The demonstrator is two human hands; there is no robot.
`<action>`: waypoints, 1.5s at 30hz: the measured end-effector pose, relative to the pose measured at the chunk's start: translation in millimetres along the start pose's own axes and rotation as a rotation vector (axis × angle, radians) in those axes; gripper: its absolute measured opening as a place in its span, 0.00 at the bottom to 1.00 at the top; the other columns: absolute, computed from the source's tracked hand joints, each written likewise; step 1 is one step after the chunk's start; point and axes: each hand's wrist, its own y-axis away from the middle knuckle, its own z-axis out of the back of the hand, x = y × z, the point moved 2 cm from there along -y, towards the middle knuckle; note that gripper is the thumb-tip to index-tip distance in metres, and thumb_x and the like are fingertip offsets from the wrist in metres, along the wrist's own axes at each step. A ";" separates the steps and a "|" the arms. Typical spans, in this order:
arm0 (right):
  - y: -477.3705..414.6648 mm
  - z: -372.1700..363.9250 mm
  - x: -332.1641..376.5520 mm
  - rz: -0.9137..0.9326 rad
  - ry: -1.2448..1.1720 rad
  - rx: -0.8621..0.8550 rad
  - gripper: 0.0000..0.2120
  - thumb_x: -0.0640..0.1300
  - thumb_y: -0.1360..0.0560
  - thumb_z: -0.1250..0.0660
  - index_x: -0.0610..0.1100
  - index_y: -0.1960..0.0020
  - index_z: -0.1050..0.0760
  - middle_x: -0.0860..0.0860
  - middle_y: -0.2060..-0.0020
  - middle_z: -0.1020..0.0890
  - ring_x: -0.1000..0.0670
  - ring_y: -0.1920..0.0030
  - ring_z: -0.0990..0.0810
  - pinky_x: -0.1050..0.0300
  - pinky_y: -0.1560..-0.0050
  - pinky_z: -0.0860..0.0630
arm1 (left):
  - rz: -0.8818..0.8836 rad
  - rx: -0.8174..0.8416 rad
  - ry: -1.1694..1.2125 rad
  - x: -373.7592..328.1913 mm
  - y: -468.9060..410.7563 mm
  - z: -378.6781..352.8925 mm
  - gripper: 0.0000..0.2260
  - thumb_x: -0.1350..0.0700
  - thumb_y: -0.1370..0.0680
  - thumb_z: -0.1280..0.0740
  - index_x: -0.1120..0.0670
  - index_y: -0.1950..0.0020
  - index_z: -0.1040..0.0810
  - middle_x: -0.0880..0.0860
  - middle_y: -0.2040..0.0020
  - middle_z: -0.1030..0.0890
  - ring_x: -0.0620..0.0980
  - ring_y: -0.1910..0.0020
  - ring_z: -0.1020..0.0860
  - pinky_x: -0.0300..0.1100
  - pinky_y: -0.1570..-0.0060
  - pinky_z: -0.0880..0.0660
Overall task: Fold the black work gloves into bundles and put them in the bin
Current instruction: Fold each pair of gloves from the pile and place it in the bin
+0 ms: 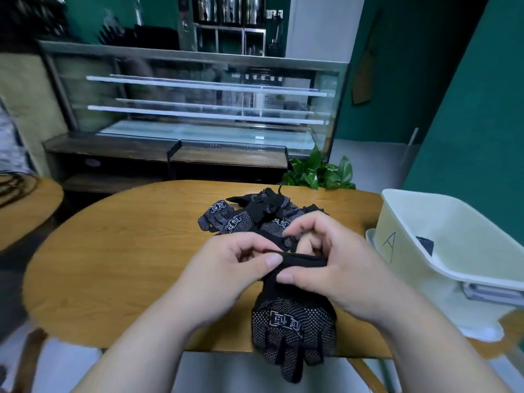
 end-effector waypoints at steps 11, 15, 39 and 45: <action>26.9 22.6 43.2 0.019 0.040 -0.098 0.05 0.50 0.32 0.23 0.55 0.57 0.17 0.53 0.64 0.16 0.54 0.63 0.22 0.58 0.58 0.25 | -0.061 -0.130 -0.361 -72.8 25.3 23.7 0.05 0.53 0.27 0.25 0.42 0.56 0.14 0.44 0.62 0.17 0.39 0.63 0.22 0.33 0.60 0.27; 33.0 26.4 59.5 0.029 -0.242 0.100 0.10 0.51 0.39 0.24 0.50 0.59 0.16 0.50 0.65 0.17 0.54 0.65 0.22 0.64 0.64 0.26 | 0.011 0.124 -0.046 -91.5 35.4 30.5 0.04 0.59 0.30 0.23 0.52 0.58 0.13 0.58 0.63 0.16 0.48 0.65 0.21 0.39 0.61 0.24; 2.2 9.8 20.3 -0.108 -0.140 0.155 0.07 0.39 0.24 0.28 0.50 0.59 0.18 0.41 0.65 0.20 0.44 0.67 0.21 0.51 0.68 0.21 | 0.134 0.202 -0.079 -30.1 -2.5 35.2 0.03 0.57 0.31 0.26 0.55 0.61 0.16 0.53 0.67 0.21 0.47 0.68 0.25 0.36 0.63 0.26; -34.7 10.9 -1.9 -0.169 0.255 -0.074 0.08 0.51 0.28 0.24 0.49 0.61 0.19 0.56 0.70 0.20 0.56 0.68 0.23 0.55 0.62 0.24 | 0.181 0.056 -0.326 -7.0 -31.0 36.7 0.03 0.56 0.23 0.28 0.52 0.57 0.18 0.47 0.69 0.21 0.48 0.65 0.24 0.48 0.56 0.25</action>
